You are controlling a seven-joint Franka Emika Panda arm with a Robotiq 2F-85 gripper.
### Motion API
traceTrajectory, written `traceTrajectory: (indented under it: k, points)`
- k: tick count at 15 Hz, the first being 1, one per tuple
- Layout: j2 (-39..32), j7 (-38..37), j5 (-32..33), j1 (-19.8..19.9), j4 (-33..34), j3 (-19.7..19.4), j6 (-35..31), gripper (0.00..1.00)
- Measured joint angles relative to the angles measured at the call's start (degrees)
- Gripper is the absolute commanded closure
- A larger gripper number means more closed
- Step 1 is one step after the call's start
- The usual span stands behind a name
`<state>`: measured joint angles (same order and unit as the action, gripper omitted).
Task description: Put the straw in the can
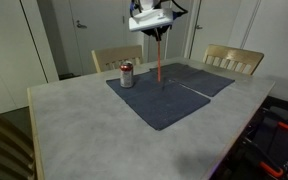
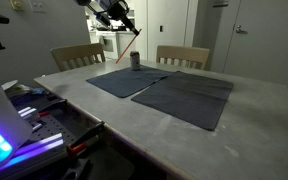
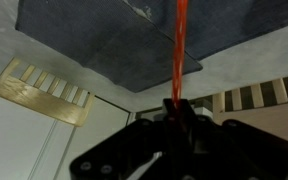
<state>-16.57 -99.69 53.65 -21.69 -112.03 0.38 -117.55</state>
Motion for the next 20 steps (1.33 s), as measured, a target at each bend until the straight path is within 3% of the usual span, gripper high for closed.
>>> traceTrajectory:
  k: [6,7,17,18,20]
  points:
    - [0.01,-14.73,11.63,0.23,0.07,2.63,0.39,0.98]
    - [0.01,-16.15,12.79,0.36,0.07,3.04,0.71,0.91]
    - [0.7,-17.32,13.42,1.09,-0.23,4.22,1.69,0.91]
    - [0.7,-17.32,13.42,1.09,-0.24,4.22,1.69,0.98]
    - [0.71,-17.32,13.42,1.25,-0.24,4.45,1.7,0.98]
